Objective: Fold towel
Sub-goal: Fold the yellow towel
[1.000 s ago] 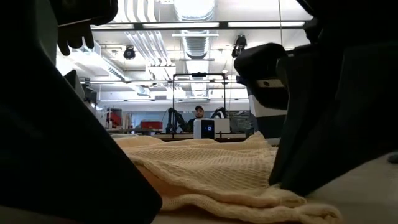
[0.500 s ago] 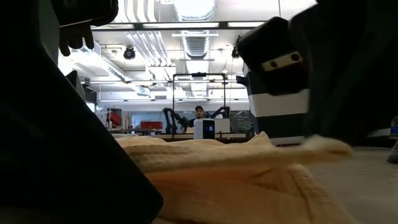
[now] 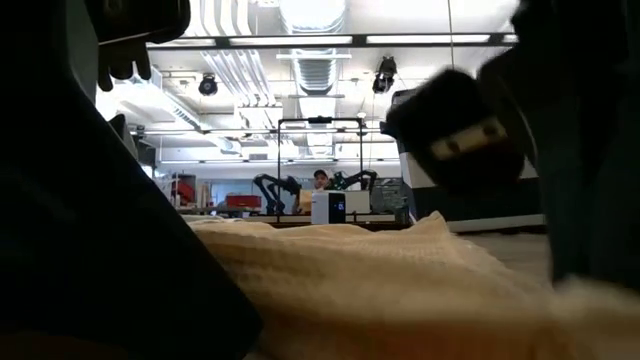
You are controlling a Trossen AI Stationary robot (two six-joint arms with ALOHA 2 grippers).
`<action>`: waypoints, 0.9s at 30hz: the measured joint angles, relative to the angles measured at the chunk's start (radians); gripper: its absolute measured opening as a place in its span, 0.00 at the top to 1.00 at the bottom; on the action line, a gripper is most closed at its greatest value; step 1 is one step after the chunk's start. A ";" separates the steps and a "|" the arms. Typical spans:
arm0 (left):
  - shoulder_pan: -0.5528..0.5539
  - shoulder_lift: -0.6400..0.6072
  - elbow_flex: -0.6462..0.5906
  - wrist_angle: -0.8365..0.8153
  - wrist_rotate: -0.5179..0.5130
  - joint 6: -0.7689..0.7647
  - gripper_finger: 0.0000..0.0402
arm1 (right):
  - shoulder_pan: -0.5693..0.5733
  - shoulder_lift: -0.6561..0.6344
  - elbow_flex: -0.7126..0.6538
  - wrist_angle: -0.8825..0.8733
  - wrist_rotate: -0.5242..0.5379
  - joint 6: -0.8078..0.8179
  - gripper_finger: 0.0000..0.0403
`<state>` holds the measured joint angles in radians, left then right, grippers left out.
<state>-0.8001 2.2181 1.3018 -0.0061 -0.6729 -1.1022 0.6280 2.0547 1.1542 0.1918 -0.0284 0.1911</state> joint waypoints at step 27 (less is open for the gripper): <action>-0.072 -0.371 -0.171 -0.653 0.223 -0.258 0.81 | -0.045 0.062 0.002 -0.002 -0.014 0.044 1.00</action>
<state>-0.8719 1.8473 1.1309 -0.6590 -0.4503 -1.3601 0.5835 2.1170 1.1564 0.1898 -0.0421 0.2352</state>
